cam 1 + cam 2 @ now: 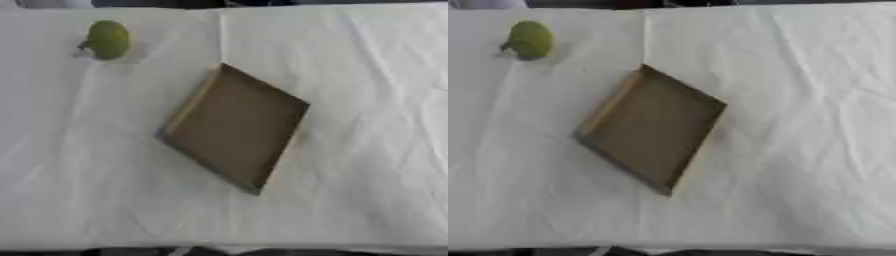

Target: Pick up objects on the table and place them in the box.

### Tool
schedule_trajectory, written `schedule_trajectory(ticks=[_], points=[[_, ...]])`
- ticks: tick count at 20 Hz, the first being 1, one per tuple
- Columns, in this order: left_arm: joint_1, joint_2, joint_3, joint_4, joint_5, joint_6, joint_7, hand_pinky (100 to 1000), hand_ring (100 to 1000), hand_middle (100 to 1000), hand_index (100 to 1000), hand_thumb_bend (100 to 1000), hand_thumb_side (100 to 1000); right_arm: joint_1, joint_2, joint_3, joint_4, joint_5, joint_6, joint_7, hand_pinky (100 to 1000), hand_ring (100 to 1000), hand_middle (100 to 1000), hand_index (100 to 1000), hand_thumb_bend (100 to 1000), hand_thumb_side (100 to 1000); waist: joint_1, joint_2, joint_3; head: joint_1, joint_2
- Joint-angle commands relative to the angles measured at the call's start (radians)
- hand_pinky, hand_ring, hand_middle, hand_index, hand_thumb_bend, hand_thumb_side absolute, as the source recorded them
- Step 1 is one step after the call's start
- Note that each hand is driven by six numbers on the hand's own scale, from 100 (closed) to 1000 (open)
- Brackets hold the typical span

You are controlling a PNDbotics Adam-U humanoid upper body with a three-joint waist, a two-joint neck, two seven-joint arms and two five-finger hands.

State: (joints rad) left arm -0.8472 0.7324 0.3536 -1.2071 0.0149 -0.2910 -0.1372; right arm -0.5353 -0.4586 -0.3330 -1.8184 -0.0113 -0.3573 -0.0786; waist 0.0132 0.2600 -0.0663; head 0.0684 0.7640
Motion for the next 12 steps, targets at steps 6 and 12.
schedule_trajectory(ticks=[6,12], points=[[-0.084,0.031,-0.028,0.310,-0.511,-0.188,-0.159,854,908,918,925,152,298,-0.010,-0.027,-0.010,-0.015,-0.006,-0.001,0.002,769,706,735,809,100,350,-0.002,-0.014,-0.009,0.008,-0.009],[-0.106,0.025,-0.046,0.392,-0.749,-0.270,-0.188,941,943,956,940,332,200,-0.010,-0.023,-0.009,-0.018,-0.009,0.003,0.006,769,706,735,809,100,353,0.003,-0.014,-0.010,0.009,-0.009]])
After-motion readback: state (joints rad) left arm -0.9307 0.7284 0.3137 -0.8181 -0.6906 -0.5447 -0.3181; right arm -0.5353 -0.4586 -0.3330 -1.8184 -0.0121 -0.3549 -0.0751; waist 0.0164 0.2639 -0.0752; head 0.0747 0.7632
